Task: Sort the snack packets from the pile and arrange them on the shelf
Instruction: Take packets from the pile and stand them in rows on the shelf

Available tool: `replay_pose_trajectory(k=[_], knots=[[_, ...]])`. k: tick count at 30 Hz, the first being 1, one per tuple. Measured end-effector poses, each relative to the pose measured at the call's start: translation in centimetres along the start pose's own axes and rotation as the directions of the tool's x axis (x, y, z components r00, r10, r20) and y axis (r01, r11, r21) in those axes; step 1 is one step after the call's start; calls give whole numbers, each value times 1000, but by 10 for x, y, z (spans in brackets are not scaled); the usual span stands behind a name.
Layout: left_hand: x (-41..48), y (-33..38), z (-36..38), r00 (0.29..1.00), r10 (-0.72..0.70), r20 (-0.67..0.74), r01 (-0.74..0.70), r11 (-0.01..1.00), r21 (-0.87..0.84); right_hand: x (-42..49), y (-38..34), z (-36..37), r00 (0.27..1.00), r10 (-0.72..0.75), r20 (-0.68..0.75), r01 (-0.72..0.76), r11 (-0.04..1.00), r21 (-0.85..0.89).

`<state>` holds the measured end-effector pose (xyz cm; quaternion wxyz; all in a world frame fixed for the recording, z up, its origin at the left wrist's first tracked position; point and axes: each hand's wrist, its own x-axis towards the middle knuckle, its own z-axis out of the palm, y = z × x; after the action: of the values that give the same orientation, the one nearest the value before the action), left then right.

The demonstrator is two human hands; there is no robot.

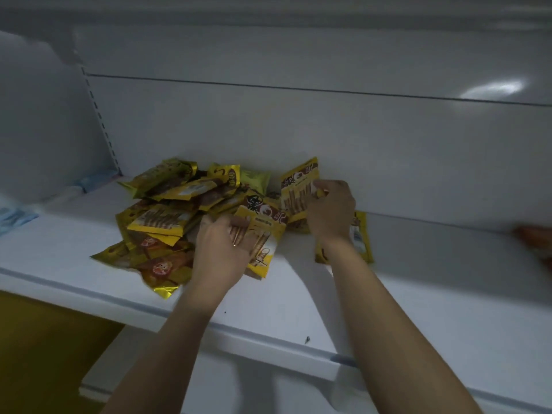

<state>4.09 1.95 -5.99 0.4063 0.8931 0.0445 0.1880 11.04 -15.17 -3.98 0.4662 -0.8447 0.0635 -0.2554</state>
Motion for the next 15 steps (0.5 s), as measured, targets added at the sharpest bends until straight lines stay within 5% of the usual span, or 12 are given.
replay_pose_trajectory(k=[7,15], knots=[[12,53,45,994,96,49,-74,939,-335,-3,33,-82,979,113,-170,-108,993,42],[-17,146,133,919,269,290,-162,925,-344,-10,104,-200,903,119,-412,-151,988,-45]])
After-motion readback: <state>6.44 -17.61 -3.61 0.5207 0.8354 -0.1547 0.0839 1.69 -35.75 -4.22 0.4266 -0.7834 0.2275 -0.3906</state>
